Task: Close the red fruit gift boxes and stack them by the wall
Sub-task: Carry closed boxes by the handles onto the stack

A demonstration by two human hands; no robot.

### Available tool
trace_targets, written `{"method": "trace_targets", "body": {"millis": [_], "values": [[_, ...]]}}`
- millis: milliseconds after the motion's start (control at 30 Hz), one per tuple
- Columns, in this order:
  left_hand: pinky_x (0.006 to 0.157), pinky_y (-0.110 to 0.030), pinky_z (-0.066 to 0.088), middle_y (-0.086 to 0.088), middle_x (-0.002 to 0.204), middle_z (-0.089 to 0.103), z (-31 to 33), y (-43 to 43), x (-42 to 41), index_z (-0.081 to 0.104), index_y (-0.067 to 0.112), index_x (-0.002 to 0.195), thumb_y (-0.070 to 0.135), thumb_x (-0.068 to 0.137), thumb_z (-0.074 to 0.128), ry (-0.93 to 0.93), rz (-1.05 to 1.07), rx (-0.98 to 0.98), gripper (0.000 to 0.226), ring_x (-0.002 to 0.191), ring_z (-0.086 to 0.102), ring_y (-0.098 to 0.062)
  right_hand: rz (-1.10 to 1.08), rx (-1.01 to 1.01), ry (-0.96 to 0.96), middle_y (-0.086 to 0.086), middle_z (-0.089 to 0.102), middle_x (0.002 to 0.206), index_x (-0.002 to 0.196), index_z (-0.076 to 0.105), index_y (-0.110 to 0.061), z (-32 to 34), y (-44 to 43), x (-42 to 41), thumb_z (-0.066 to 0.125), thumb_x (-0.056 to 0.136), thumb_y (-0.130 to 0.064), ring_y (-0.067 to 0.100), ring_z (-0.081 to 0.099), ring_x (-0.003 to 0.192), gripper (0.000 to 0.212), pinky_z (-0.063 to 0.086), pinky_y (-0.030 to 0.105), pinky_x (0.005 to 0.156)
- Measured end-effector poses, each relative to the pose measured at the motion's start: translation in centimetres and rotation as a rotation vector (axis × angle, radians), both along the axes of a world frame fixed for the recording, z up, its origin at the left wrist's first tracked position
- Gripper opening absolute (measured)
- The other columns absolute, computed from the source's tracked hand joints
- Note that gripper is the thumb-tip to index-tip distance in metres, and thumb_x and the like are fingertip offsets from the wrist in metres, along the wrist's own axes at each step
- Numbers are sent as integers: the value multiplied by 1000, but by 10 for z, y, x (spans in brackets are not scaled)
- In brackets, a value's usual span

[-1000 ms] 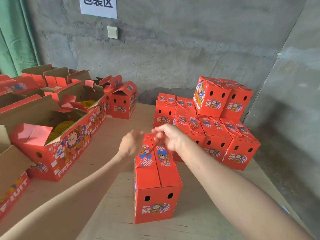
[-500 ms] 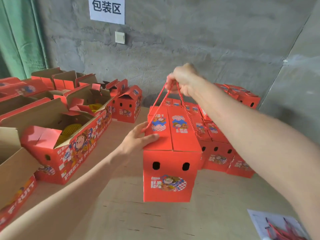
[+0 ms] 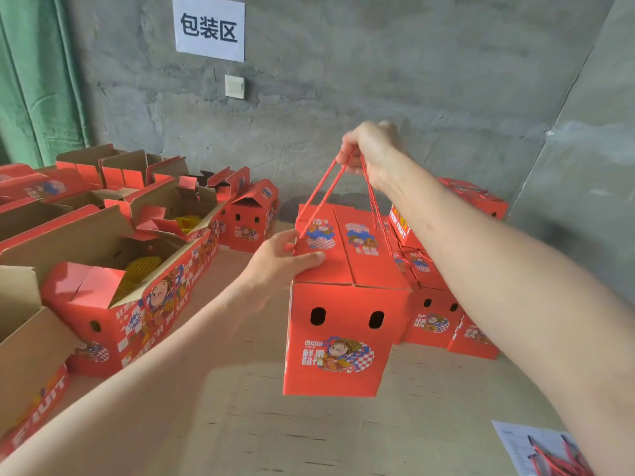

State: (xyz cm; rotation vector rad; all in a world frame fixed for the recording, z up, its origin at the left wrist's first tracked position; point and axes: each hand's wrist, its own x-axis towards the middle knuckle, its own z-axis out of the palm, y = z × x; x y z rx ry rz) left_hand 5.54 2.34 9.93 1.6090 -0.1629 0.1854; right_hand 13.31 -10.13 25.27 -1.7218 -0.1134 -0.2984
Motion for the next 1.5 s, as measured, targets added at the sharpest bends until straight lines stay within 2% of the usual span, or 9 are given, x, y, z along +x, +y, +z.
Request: {"method": "trace_targets", "body": {"millis": [133,300,567,767,833,933,1033,1200,1500], "values": [[91,-33,47,6,111,61,-33,10,-6,54,23,125,31,77,76,3,219,530,53,104,59,-18,-40,-23,85,4,52,39,62,53,-4,-55,2,14,49,83,6,11,51,31,24,40,15,39],[87,-30,51,1,108,64,-89,23,-16,66,20,118,28,85,69,24,23,606,34,92,64,-15,-65,-79,152,1,54,38,59,55,-4,-111,-2,29,50,85,5,6,52,32,28,42,13,39],[96,-26,41,5,134,54,-141,19,17,48,36,136,39,92,55,125,-19,988,45,122,50,-17,-44,-287,130,10,62,66,70,63,0,-156,5,36,47,92,0,17,58,61,27,47,24,62],[92,-27,42,5,138,49,-165,9,33,41,37,141,34,99,44,60,-18,989,43,122,49,-19,-154,-636,142,6,57,70,81,61,3,-184,-20,27,45,98,-11,24,57,68,27,44,29,64],[96,-26,41,8,148,39,-169,11,37,42,36,141,33,99,44,15,-32,984,42,127,47,-19,-106,-1079,123,19,61,103,104,56,3,-196,-23,15,44,99,-31,34,58,100,36,45,36,81],[102,-28,39,12,153,29,-172,14,41,44,34,140,32,99,45,-20,-66,975,41,132,42,-18,272,-1284,216,9,0,160,153,-1,-19,-227,-29,-11,46,91,-60,28,6,147,88,19,47,117],[101,-28,37,12,153,31,-172,13,44,45,32,140,32,99,46,-40,-61,993,41,130,44,-19,439,-1433,268,0,-9,161,151,1,-38,-258,-41,-28,52,95,-42,26,-5,148,77,13,48,118],[96,-26,35,6,134,51,-169,6,56,54,22,128,23,97,47,-114,63,1033,32,118,50,-18,216,-1534,215,9,-9,160,151,6,-40,-278,-35,-25,37,92,9,39,5,145,83,25,49,111],[81,-24,45,3,117,52,-157,4,110,59,19,122,8,85,54,-43,-13,1042,39,101,56,-17,53,-1613,297,22,-33,150,146,-26,-29,-329,-6,42,54,93,-25,49,-31,135,96,-13,64,107]]}}
